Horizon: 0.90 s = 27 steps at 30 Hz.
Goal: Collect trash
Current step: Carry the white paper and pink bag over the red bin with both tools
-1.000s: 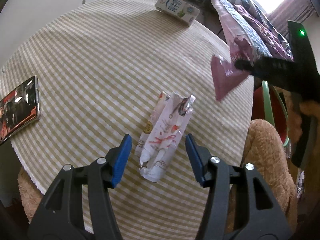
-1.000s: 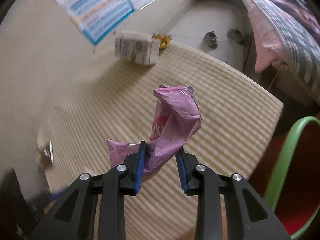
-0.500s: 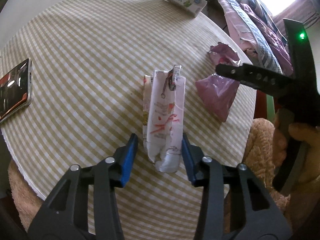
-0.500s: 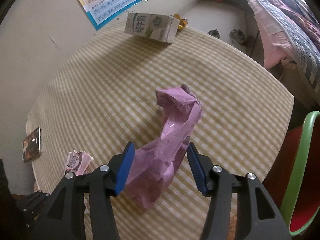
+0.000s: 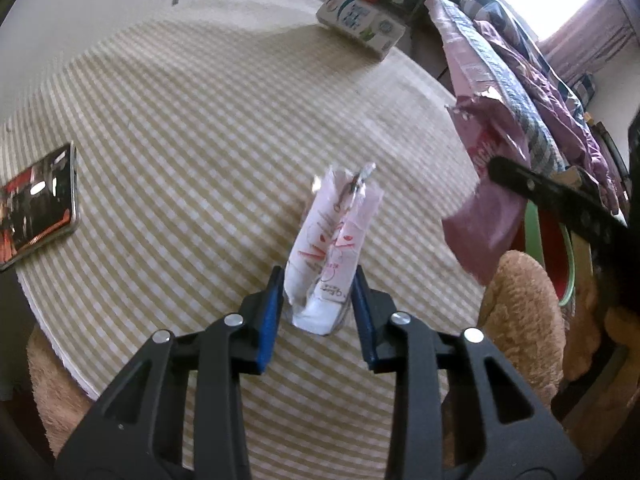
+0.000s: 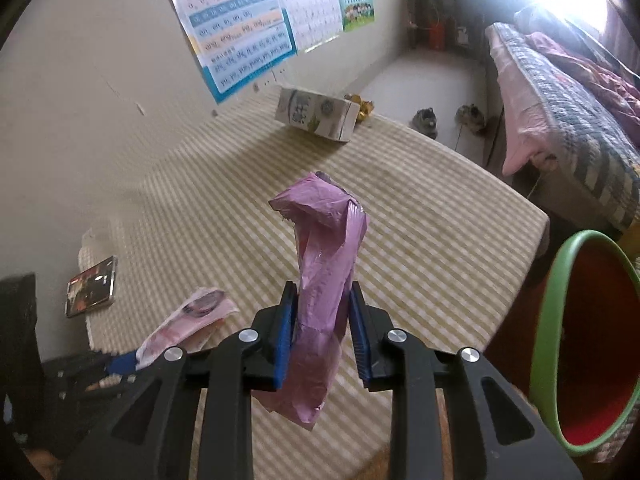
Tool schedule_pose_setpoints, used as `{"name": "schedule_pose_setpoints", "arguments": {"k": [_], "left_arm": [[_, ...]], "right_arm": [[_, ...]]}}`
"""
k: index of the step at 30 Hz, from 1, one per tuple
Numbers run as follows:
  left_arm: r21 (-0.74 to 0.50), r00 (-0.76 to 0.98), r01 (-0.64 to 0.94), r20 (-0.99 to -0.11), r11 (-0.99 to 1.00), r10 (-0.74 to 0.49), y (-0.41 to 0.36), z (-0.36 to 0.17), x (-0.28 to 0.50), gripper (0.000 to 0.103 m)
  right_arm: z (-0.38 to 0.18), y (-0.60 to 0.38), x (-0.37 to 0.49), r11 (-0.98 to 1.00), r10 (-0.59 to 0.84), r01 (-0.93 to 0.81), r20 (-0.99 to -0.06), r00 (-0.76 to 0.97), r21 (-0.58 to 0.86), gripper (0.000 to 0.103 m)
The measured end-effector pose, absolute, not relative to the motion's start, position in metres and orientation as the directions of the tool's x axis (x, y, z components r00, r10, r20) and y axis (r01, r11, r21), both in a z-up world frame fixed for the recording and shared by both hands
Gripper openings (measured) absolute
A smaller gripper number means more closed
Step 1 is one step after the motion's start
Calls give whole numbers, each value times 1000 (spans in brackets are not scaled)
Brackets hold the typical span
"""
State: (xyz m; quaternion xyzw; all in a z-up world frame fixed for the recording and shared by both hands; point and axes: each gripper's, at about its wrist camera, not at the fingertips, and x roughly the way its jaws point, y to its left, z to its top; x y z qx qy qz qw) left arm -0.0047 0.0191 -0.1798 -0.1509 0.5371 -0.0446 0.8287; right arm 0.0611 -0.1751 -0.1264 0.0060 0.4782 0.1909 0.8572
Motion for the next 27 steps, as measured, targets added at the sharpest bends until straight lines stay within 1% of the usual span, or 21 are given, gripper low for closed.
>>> {"name": "schedule_pose_setpoints", "arguments": {"k": [2,4,15,23,27], "left_arm": [[-293,431,-71,-871,954,-235,13,-174,-3,32],[-290,438,-51,-866,956,-240,7,-168,-3,29],[-297,464,37,-840,954,-280,-29,-145,9,28],[-296,474,108,-824,949,-311,-58,-129,16,28],[-298,476,131,-818,946,-323,-68,-123,17,28]], "right_arm": [[-123,-182,51,928,341,-307,-808,480,209,25],[-121,-192,46,931,347,-285,-799,490,229,25],[-116,-258,37,947,314,-120,-790,527,297,25],[-101,-287,34,945,301,-75,-753,585,319,25],[-97,-310,33,944,274,-22,-743,610,331,25]]}}
